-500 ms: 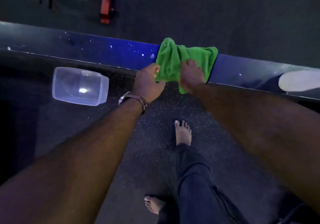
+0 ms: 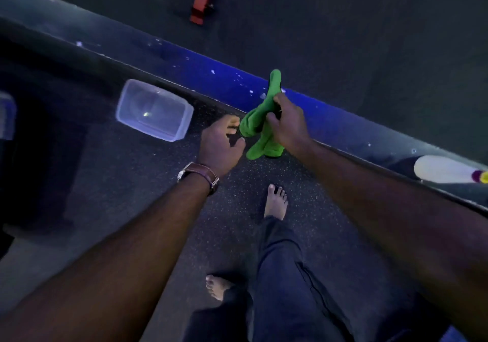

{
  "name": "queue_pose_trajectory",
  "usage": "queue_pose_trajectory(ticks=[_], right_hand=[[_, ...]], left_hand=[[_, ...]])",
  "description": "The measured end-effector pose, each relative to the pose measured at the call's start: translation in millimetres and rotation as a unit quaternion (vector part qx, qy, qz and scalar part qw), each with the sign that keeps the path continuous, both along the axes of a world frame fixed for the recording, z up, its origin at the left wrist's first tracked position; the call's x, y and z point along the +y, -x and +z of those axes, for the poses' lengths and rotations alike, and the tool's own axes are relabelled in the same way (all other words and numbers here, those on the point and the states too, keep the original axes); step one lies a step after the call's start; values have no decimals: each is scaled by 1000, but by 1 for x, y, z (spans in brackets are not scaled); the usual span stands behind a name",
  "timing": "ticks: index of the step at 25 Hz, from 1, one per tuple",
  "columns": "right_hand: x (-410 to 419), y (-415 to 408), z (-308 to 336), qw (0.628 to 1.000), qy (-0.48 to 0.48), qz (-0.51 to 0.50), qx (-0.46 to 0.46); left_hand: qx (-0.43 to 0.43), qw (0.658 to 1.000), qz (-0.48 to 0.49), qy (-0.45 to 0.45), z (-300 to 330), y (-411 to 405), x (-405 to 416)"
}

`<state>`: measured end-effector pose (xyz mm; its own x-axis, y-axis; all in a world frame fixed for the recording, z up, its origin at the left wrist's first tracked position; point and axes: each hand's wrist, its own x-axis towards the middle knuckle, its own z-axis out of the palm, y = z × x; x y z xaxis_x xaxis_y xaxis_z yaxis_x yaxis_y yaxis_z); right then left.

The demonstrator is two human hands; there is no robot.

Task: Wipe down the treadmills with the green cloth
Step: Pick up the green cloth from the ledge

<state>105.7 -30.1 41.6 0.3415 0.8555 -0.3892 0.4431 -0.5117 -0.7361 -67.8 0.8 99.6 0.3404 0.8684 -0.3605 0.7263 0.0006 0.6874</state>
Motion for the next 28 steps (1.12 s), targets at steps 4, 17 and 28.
queue_pose_trajectory(ticks=[4,17,28], right_hand=[[35,59,137,997,-50,41,39],[197,487,408,907,-257,335,14],[368,863,521,875,-327,354,34]], left_hand=[[-15,995,69,-64,121,65,19],[-18,879,346,-328,376,485,71],[25,830,384,-403,467,869,206]])
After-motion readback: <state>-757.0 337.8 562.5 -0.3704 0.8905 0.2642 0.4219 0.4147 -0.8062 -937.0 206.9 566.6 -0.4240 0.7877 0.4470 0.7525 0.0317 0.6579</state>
